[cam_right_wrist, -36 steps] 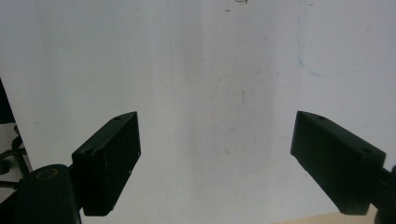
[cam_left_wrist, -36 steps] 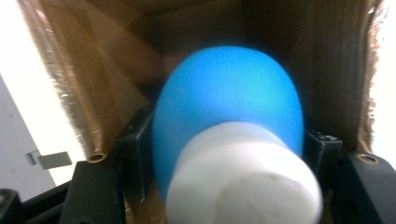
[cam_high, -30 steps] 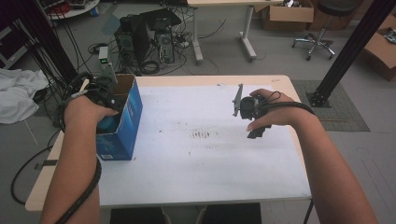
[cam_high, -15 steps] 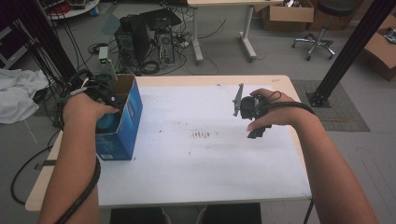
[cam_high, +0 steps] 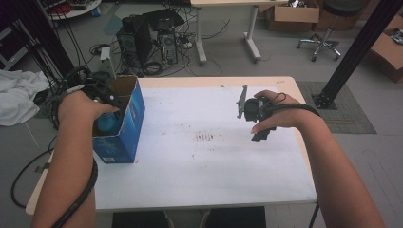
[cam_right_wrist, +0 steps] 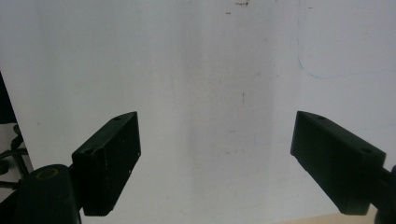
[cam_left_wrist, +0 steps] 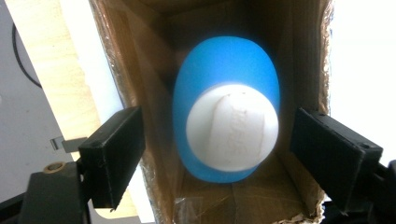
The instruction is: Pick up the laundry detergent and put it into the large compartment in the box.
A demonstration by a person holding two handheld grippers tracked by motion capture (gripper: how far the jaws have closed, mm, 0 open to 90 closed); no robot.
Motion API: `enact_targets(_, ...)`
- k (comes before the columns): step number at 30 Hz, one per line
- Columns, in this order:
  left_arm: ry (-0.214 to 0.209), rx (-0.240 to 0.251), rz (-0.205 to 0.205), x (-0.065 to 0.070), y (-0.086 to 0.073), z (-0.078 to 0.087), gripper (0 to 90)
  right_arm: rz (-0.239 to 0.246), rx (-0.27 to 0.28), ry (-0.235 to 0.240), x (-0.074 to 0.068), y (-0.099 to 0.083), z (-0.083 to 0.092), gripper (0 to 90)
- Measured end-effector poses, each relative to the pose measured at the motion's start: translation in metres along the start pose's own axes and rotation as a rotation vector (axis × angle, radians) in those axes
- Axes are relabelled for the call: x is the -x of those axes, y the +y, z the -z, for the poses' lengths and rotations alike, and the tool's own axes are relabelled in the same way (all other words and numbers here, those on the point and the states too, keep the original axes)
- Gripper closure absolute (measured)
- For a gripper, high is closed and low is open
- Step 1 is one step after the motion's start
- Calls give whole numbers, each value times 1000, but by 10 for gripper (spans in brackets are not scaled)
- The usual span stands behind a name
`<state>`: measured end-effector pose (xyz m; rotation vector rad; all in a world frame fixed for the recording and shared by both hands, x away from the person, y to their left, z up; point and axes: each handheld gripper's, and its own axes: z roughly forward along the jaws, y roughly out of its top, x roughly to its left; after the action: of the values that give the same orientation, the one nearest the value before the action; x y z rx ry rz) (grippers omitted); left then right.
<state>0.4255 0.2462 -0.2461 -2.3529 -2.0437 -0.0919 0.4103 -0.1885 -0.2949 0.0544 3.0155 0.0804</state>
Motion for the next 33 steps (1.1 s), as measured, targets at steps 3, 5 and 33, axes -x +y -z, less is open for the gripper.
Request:
enact_targets(3, 6, 0, -7, -1, -1, 2, 148, 1, -2, 0, 0, 0, 0, 159)
enact_targets(5, 6, 8, -9, -1, -1, 4, 148, -1, 2, -1, 0, 0, 1, 159)
enact_targets(33, 15, 59, -106, 4, -8, 47, 2, -8, -4, -1, -1, 0, 6, 159)
